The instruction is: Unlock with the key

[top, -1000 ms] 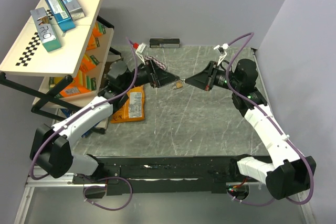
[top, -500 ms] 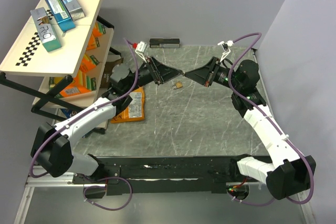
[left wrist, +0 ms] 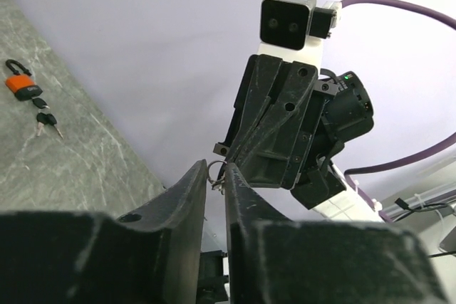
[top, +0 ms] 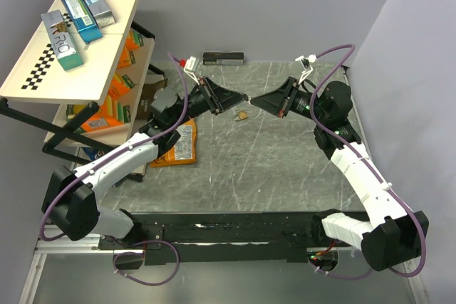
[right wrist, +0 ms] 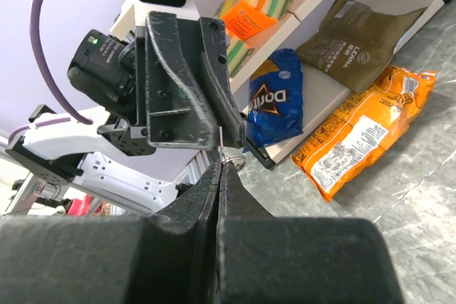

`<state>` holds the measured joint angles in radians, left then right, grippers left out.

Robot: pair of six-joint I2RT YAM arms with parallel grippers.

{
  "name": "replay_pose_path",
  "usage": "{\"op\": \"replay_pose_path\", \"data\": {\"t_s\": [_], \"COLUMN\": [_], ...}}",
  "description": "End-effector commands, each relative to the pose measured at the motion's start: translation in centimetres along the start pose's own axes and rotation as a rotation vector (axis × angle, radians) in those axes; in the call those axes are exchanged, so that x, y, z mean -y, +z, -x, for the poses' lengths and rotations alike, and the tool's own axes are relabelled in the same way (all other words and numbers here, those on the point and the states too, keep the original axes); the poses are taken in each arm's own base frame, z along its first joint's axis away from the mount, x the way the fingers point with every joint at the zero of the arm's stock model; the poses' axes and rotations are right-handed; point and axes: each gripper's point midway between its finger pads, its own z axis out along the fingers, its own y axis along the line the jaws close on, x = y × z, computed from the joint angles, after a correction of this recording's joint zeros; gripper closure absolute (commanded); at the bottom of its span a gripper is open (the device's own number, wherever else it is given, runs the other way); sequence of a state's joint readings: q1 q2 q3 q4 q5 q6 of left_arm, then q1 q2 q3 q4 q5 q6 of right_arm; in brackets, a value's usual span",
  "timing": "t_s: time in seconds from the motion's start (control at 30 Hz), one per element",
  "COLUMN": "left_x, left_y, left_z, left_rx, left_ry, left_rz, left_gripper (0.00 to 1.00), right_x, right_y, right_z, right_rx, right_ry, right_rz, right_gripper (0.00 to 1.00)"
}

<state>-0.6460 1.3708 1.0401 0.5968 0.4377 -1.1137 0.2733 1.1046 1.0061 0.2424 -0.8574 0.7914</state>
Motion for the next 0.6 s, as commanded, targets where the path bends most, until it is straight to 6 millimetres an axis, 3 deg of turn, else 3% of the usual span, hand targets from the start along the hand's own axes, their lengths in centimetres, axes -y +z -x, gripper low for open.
{"op": "replay_pose_path", "data": {"t_s": [0.0,0.1,0.2,0.3,0.33,0.4,0.43,0.53,0.57], "left_x": [1.6,1.4,0.8,0.0,-0.2,-0.5,-0.4,-0.3,-0.2], "left_y": [0.1,0.2,0.1,-0.1,-0.2,-0.7,-0.9,-2.1,-2.1], "left_z": [0.9,0.8,0.6,0.3,0.2,-0.2,-0.4,-2.2,-2.6], "left_rx": [0.03,0.026,0.015,-0.019,-0.034,-0.089,-0.111,-0.27,-0.326], "left_ry": [0.02,0.024,0.032,0.063,0.09,0.104,0.116,0.125,0.13], "left_rz": [-0.025,-0.014,0.008,0.046,0.047,0.031,0.013,-0.071,-0.094], "left_gripper": [0.83,0.99,0.99,0.99,0.99,0.99,0.99,0.99,0.99], "right_x": [-0.9,-0.8,-0.7,-0.4,-0.3,-0.2,-0.3,-0.6,-0.7], "right_y": [0.2,0.2,0.1,-0.5,-0.9,-1.8,-2.1,-2.6,-3.0], "right_z": [0.1,-0.2,-0.4,-0.2,0.0,0.6,0.6,-0.3,-1.0], "right_rx": [0.001,-0.01,-0.023,-0.024,-0.018,-0.005,-0.014,-0.12,-0.181], "right_ry": [-0.032,-0.026,-0.022,-0.041,-0.046,-0.064,-0.069,-0.145,-0.103], "right_rz": [0.036,0.034,0.024,-0.007,-0.02,-0.031,-0.022,0.023,-0.01], "right_gripper": [1.0,1.0,1.0,0.77,0.62,0.48,0.35,0.21,0.21]}}
